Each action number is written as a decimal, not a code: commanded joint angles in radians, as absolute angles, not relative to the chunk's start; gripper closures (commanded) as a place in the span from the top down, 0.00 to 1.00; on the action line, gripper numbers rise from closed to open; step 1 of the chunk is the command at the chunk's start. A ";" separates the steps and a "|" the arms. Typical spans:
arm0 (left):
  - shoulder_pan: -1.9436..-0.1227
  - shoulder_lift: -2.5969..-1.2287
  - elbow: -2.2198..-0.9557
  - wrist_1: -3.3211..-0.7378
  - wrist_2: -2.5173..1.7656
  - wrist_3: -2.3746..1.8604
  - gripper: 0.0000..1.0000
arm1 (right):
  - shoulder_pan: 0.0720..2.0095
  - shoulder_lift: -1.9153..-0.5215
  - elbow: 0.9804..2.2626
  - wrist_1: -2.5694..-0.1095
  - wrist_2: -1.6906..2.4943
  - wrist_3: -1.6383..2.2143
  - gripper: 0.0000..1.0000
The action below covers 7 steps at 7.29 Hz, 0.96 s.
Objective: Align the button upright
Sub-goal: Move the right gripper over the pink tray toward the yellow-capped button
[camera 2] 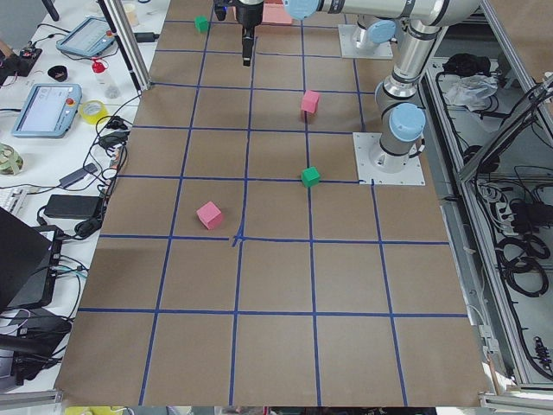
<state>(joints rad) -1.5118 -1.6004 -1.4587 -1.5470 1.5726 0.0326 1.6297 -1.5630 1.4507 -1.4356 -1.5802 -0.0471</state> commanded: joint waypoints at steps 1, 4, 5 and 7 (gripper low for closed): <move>-1.517 -1.603 -1.459 -1.540 1.572 0.031 1.00 | 1.623 -1.566 1.447 -1.457 -1.598 -0.046 1.00; -1.516 -1.608 -1.457 -1.532 1.566 0.022 1.00 | 1.605 -1.536 1.443 -1.499 -1.591 -0.049 1.00; -1.516 -1.602 -1.457 -1.531 1.572 -0.020 1.00 | 1.556 -1.528 1.442 -1.502 -1.579 -0.057 1.00; -1.517 -1.592 -1.456 -1.532 1.581 -0.043 1.00 | 1.432 -1.473 1.445 -1.531 -1.607 -0.095 1.00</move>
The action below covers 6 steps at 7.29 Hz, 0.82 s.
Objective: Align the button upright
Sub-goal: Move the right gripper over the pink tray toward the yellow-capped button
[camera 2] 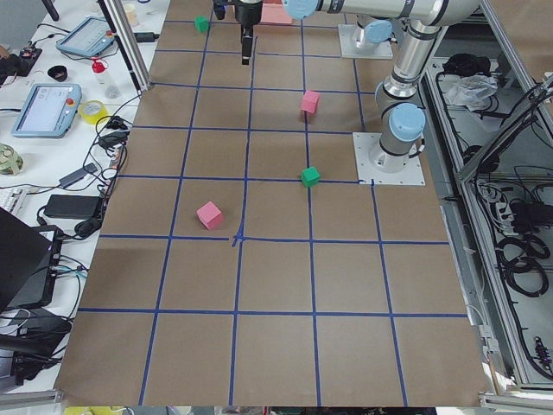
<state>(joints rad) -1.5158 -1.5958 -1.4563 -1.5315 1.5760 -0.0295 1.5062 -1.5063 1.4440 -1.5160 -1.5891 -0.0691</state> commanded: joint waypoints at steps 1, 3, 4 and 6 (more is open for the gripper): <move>-1.516 -1.594 -1.454 -1.532 1.575 -0.066 1.00 | 1.357 -1.438 1.456 -1.552 -1.659 -0.160 1.00; -1.514 -1.592 -1.456 -1.532 1.569 -0.107 1.00 | 1.213 -1.422 1.511 -1.586 -1.657 -0.214 1.00; -1.514 -1.592 -1.459 -1.532 1.566 -0.109 1.00 | 1.110 -1.413 1.561 -1.695 -1.645 -0.300 1.00; -1.511 -1.594 -1.459 -1.532 1.568 -0.109 1.00 | 0.995 -1.369 1.699 -1.885 -1.600 -0.472 1.00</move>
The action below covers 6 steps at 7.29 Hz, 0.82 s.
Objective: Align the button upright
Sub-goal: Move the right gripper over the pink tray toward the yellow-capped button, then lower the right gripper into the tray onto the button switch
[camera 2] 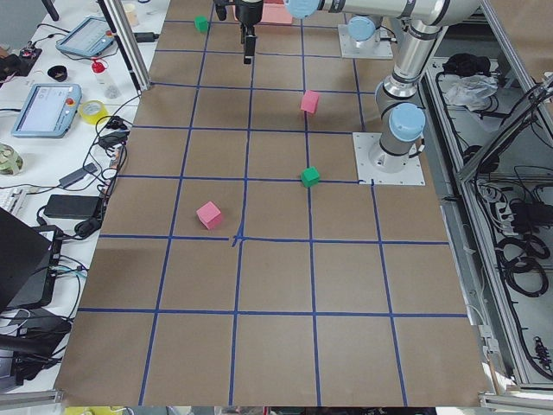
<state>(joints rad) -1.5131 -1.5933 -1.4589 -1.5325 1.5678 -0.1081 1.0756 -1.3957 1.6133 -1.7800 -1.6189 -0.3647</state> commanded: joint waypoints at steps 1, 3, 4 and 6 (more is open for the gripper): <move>-1.509 -1.594 -1.459 -1.532 1.568 -0.107 1.00 | 0.942 -1.344 1.762 -1.984 -1.580 -0.558 0.98; -1.508 -1.594 -1.459 -1.532 1.568 -0.109 1.00 | 0.922 -1.324 1.807 -2.057 -1.562 -0.581 1.00; -1.508 -1.592 -1.460 -1.532 1.568 -0.109 1.00 | 0.922 -1.321 1.815 -2.057 -1.597 -0.600 1.00; -1.508 -1.592 -1.460 -1.532 1.569 -0.107 1.00 | 0.920 -1.318 1.845 -2.098 -1.606 -0.603 1.00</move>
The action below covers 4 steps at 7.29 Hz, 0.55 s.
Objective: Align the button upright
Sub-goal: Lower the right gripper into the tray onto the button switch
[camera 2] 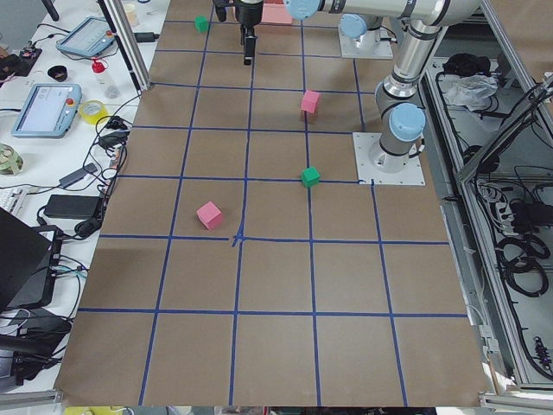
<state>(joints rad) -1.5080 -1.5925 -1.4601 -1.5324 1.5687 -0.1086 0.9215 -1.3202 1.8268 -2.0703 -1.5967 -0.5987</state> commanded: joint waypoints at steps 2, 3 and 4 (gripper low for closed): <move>-1.508 -1.591 -1.463 -1.532 1.571 -0.107 1.00 | 0.917 -1.310 1.868 -2.121 -1.615 -0.598 1.00; -1.508 -1.591 -1.463 -1.532 1.571 -0.107 1.00 | 0.917 -1.310 1.868 -2.134 -1.617 -0.594 1.00; -1.508 -1.589 -1.465 -1.531 1.571 -0.107 1.00 | 0.917 -1.307 1.868 -2.144 -1.617 -0.595 1.00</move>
